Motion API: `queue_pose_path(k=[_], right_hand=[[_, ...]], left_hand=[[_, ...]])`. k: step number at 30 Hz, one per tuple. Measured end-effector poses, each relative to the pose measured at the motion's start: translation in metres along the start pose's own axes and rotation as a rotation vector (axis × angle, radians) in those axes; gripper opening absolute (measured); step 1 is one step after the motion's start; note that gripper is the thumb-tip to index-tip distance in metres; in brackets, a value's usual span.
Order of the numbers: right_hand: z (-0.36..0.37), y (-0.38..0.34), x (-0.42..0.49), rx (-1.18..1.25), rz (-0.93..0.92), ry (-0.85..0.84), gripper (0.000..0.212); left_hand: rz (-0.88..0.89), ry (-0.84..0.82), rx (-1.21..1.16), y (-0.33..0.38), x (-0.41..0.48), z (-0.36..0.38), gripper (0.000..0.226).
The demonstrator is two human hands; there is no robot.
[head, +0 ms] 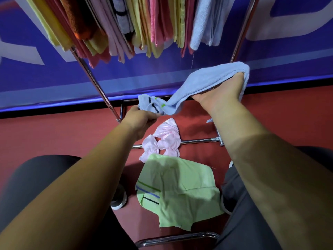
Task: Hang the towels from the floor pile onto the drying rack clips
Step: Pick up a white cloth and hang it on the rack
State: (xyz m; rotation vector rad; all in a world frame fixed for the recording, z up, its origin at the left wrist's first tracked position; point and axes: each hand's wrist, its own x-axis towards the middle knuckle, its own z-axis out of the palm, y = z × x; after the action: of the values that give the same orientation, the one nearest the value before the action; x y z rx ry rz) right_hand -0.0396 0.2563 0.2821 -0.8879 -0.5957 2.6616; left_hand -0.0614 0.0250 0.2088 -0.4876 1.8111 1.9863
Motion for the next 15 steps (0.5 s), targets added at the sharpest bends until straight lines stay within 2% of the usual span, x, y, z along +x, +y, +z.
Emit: queue_pose_path(k=[2,9,15], right_hand=[[0.001,-0.001,0.001,0.001,0.008,0.012,0.046],[0.002,0.001,-0.001,0.024,0.033,-0.002,0.046],[0.004,-0.002,-0.005,0.034,0.021,-0.010,0.044]], left_hand=[[-0.034,0.028,0.036,-0.001,0.000,-0.004,0.040],[-0.087,0.046,0.396,-0.007,-0.003,-0.012,0.033],[-0.077,0.083,0.463,-0.009,0.002,-0.015,0.035]])
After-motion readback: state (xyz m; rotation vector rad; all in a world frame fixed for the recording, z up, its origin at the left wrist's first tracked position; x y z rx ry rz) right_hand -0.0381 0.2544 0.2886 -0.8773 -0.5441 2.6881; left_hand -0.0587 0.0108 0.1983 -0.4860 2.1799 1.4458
